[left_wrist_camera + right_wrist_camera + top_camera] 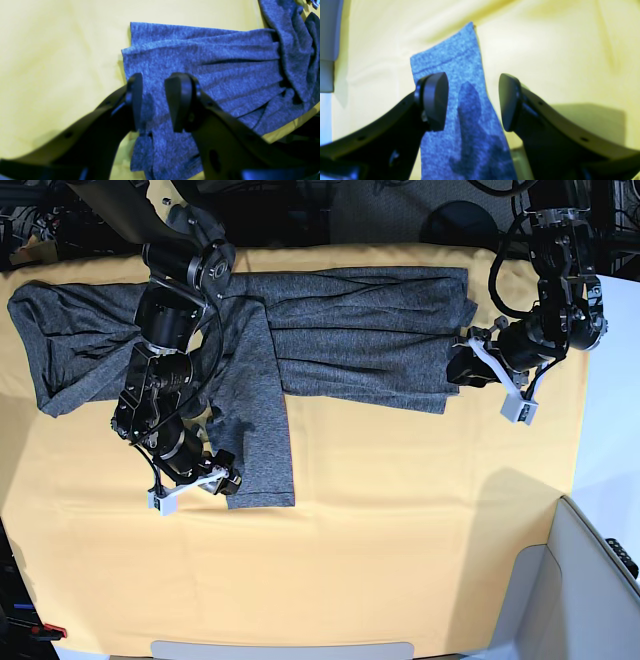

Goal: Fold the T-shirt properly
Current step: 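Fold the sleeve cuff over the strip with the right gripper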

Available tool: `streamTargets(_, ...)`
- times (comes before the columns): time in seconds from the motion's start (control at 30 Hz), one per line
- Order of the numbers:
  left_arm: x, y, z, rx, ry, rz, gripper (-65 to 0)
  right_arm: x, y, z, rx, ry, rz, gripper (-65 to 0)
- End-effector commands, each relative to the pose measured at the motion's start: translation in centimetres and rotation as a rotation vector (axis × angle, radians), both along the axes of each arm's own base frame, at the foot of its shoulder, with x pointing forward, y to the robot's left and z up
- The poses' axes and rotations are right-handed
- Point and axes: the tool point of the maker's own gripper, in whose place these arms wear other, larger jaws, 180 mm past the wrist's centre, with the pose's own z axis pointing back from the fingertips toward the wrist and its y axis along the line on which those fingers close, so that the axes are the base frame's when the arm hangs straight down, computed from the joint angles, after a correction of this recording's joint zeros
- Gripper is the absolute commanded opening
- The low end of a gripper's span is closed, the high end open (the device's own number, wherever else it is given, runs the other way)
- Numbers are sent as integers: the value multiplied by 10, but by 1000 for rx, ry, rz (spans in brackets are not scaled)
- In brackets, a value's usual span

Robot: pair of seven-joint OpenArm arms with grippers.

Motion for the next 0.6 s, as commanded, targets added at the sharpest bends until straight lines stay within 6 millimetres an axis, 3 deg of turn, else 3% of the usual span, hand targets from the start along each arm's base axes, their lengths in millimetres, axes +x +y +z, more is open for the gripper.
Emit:
streamTargets(0.0, 7, 3, 11, 5, -40, -3, -465, 1, 9, -2, -11, 36, 34, -348)
streamTargets(0.07, 7, 3, 11, 5, -40, -3, -465, 3, 18, -2, -17, 35, 65, -418)
streamTargets(0.2, 7, 3, 11, 4, -41, -2, -465, 3, 34, -1, -57, 25, 127, -649)
streamTargets(0.37, 8, 3, 12, 3, -45, -1, -465, -5, 60, 12, -120, -34, 232, -650)
streamTargets(0.57, 8, 3, 12, 5, -45, -1, -465, -33, 91, 73, -266, -203, 381, -650)
